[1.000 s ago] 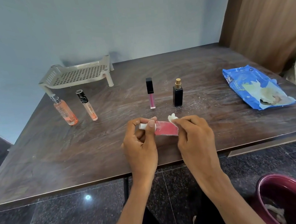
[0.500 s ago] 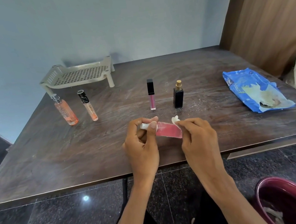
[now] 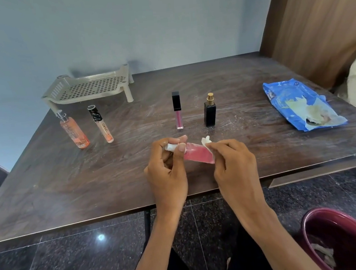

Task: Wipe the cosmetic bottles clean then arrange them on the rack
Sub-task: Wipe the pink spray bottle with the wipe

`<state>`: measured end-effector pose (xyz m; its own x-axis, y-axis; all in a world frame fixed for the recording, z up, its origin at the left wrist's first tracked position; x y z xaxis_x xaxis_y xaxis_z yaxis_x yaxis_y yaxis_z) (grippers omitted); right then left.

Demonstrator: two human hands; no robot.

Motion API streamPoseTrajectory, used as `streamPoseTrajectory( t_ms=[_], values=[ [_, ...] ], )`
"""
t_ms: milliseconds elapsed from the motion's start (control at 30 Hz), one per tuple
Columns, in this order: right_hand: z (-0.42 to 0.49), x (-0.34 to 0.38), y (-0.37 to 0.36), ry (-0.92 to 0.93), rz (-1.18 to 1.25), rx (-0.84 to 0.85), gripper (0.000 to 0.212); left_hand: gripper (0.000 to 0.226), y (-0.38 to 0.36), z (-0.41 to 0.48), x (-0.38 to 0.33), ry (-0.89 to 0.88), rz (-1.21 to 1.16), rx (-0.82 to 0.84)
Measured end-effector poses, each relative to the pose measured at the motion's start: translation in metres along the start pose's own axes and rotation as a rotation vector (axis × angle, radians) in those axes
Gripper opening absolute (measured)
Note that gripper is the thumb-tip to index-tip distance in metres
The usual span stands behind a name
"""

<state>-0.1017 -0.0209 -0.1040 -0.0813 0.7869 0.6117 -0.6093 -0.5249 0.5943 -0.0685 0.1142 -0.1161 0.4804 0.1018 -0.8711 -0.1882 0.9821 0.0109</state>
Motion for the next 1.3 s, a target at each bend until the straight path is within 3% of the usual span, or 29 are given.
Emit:
streamPoseTrajectory(
  t_ms=[267, 567, 867, 1167, 1300],
  values=[
    [0.009, 0.032, -0.007, 0.093, 0.01, 0.042, 0.023, 0.015, 0.0, 0.001, -0.005, -0.012, 0.001, 0.013],
    [-0.001, -0.002, 0.005, -0.02, 0.017, -0.01, 0.025, 0.011, -0.002, 0.001, -0.005, -0.077, 0.059, 0.062],
    [0.009, 0.027, -0.008, 0.107, -0.005, 0.025, 0.017, 0.015, -0.001, 0.001, -0.005, -0.055, 0.067, 0.079],
    [-0.006, -0.011, 0.003, -0.034, 0.015, -0.038, 0.028, 0.013, -0.002, 0.002, 0.0, -0.062, 0.074, 0.031],
    [-0.008, 0.021, -0.002, 0.033, 0.093, -0.024, 0.026, 0.019, -0.001, 0.0, -0.005, -0.045, 0.068, 0.007]
  ],
)
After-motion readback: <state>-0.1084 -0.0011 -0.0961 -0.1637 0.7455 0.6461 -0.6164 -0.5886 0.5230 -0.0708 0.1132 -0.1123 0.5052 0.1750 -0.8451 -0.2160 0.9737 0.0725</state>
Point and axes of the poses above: each hand's wrist, its own z-axis towards the middle knuckle, its own y-axis out of the back of the hand, x = y × z, the point moved 3 cm from there along z, towards the middle knuckle, and after that the axes turned 4 degrees about -y, right-handed, at the moved point
